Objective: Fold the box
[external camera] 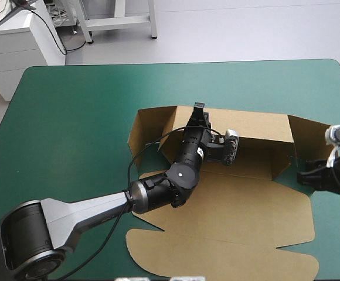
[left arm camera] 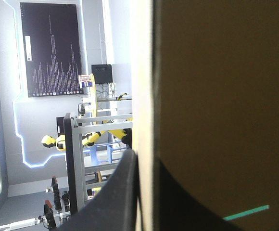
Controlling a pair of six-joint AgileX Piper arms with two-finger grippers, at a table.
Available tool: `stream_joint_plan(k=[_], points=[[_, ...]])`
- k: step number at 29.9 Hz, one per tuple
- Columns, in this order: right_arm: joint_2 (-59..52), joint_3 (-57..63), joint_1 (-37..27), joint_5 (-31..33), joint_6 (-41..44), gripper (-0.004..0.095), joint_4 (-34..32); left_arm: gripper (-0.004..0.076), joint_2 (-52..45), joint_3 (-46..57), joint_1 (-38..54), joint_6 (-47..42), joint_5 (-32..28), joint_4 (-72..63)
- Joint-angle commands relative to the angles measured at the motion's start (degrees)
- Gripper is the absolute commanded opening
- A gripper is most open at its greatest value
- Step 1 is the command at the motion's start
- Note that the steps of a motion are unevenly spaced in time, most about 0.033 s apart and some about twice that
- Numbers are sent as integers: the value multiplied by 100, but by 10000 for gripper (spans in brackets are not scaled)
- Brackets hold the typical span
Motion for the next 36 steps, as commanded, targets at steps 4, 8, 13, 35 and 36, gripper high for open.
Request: stream_joint_plan(k=[4,8,13,35,36], points=[[1022,-1196,-3,-484,125,577,-92,-8,-213,-110,-62,-159,-270,104],[1662,-1706,-3,-484,125,577,-56,-8,-213,-110,-62,-159,-270,104],[2522,-2291,-3,-650,142,577,-83,-8,-213,-110,-62,-190,-270,104],[4445,-3173,-1042,-495,127,577,650,-8,-213,-110,-62,-361,-259,59],[4445,-3173,-1076,-495,98,577,727,-8,-213,-110,-62,-452,-272,59]])
